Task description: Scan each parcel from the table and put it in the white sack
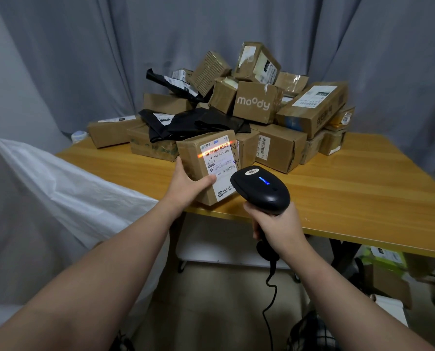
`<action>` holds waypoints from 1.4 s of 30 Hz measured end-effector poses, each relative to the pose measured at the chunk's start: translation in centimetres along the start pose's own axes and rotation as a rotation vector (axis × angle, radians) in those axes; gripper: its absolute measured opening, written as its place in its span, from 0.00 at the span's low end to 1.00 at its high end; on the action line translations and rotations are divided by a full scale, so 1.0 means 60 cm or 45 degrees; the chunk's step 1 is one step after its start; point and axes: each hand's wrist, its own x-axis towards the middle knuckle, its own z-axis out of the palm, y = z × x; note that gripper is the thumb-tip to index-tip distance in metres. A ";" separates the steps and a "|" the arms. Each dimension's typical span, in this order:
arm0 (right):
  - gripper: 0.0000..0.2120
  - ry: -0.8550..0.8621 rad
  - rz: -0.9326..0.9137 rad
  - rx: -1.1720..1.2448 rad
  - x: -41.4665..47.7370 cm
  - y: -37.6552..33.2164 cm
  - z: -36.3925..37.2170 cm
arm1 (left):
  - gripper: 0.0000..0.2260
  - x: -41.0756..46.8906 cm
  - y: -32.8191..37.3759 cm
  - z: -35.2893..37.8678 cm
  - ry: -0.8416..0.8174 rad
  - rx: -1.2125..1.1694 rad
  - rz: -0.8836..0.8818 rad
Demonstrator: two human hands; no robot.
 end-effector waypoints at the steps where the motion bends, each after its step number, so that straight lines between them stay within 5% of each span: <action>1: 0.07 -0.004 -0.008 0.008 -0.002 0.002 0.001 | 0.36 -0.001 0.001 0.000 0.000 -0.011 -0.005; 9: 0.04 -0.045 -0.017 0.098 -0.004 0.002 0.007 | 0.38 -0.005 0.012 -0.005 -0.001 -0.022 -0.030; 16: 0.12 -0.058 -0.243 0.095 0.037 -0.070 0.028 | 0.33 -0.008 0.076 -0.053 0.009 -0.096 0.102; 21: 0.09 -0.259 -0.313 0.189 0.057 -0.110 0.117 | 0.30 -0.028 0.083 -0.149 0.100 -0.173 0.133; 28: 0.11 -0.554 -0.182 0.077 0.065 -0.082 0.287 | 0.35 -0.108 -0.034 -0.351 0.636 -0.068 0.102; 32: 0.11 -0.695 -0.081 -0.080 0.051 -0.033 0.375 | 0.51 -0.162 -0.170 -0.439 0.873 0.481 -0.337; 35: 0.16 -0.701 -0.082 -0.194 0.042 0.001 0.433 | 0.52 -0.202 -0.240 -0.449 0.613 0.915 -0.899; 39: 0.10 -0.875 -0.091 -0.340 0.038 0.043 0.469 | 0.32 -0.224 -0.287 -0.444 -0.508 1.221 -1.386; 42: 0.07 -0.743 -0.162 -0.272 0.039 0.071 0.479 | 0.37 -0.223 -0.308 -0.437 -0.579 1.293 -1.482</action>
